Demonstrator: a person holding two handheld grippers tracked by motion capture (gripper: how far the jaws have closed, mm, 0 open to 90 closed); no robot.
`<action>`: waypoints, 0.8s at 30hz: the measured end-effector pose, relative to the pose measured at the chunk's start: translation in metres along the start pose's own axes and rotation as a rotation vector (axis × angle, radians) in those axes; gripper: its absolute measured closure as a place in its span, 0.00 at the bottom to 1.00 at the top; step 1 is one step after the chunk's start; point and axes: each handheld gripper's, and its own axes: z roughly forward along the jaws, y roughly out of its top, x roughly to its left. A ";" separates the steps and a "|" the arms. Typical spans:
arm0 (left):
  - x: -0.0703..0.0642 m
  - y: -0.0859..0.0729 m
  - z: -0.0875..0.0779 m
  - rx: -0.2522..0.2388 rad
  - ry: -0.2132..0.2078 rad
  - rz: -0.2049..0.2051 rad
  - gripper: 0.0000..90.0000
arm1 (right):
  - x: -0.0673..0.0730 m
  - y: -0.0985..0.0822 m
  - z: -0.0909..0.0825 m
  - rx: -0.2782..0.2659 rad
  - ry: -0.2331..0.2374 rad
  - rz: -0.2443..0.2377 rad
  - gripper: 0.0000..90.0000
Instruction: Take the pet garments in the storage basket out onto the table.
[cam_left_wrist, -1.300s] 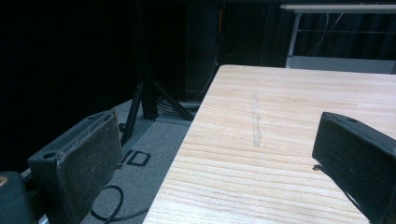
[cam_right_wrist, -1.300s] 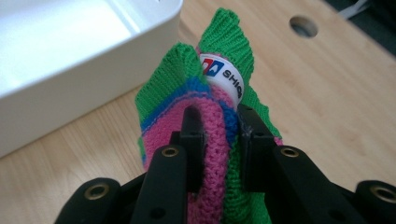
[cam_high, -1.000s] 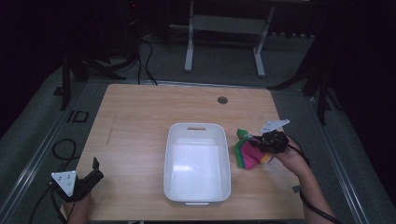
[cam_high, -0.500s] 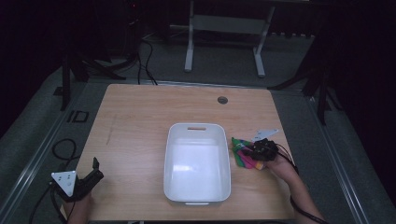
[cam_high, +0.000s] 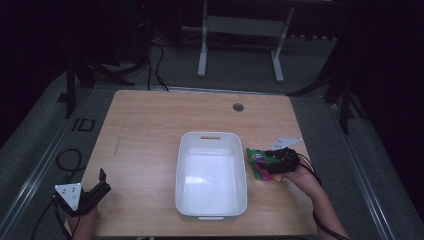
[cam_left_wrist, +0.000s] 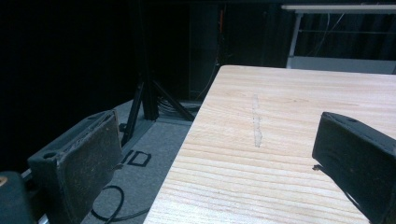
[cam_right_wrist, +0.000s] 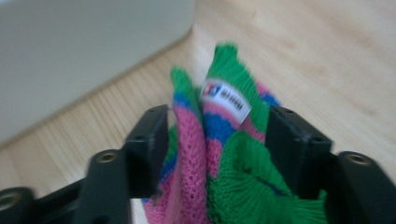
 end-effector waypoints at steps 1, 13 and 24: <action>0.000 0.000 0.000 -0.001 0.000 0.000 0.02 | 0.000 0.001 -0.004 -0.014 0.001 0.003 0.36; 0.000 0.000 0.000 0.001 0.001 0.000 0.02 | -0.007 -0.016 -0.047 -0.138 -0.031 0.111 0.14; 0.000 0.000 0.000 0.000 0.001 0.000 0.02 | -0.016 -0.052 -0.065 -0.229 -0.166 0.217 0.13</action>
